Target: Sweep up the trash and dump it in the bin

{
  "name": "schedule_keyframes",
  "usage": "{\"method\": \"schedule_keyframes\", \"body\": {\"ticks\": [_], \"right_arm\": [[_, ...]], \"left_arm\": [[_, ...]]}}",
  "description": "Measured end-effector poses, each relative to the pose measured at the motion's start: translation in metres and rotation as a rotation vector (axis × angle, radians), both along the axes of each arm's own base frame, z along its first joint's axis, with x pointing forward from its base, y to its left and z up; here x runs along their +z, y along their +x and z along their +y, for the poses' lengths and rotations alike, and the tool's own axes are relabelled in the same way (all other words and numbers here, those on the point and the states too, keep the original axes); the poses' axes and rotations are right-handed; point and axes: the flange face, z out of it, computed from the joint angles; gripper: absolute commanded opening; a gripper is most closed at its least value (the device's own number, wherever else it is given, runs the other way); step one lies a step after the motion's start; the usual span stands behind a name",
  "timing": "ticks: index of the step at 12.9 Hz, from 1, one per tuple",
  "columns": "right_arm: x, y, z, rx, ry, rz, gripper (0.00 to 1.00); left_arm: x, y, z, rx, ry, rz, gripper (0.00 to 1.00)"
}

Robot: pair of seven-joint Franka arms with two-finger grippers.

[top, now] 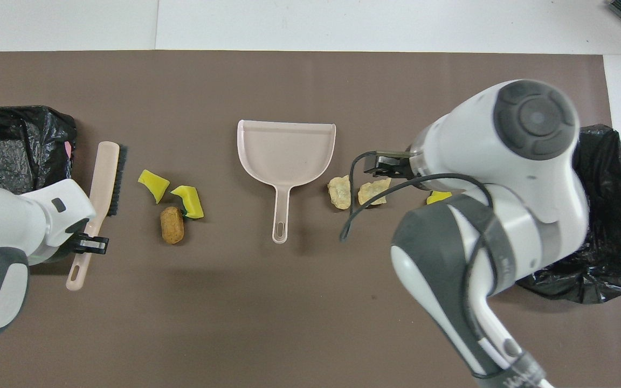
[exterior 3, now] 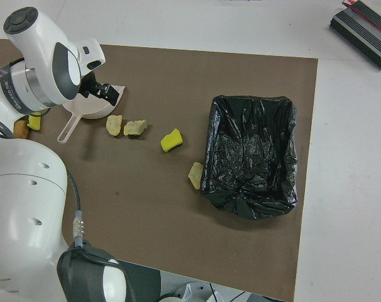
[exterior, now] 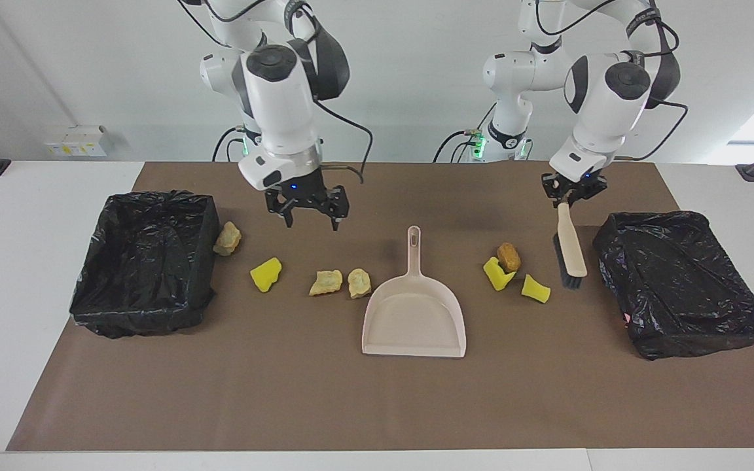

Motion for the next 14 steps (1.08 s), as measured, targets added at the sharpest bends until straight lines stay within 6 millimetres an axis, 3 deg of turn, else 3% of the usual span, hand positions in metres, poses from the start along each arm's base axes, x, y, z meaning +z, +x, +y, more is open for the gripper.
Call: {"method": "schedule_keyframes", "body": {"ticks": [5,9,11,14], "right_arm": [[-0.054,-0.017,0.084,-0.026,0.007,-0.038,1.00],[-0.108,-0.039,0.137,0.031,-0.054,-0.054,0.96],[-0.129,-0.043,0.151,0.060,-0.059,-0.059,0.91],[-0.135,-0.042,0.151,0.100,-0.073,-0.061,0.81]], "left_arm": [[-0.064,0.027,-0.013,-0.118,0.063,0.078,0.00],[-0.082,0.022,-0.013,-0.126,0.066,0.116,0.00],[-0.090,0.014,-0.015,-0.132,0.068,0.135,0.00],[-0.095,-0.007,-0.039,-0.114,0.088,0.154,0.00]]}}
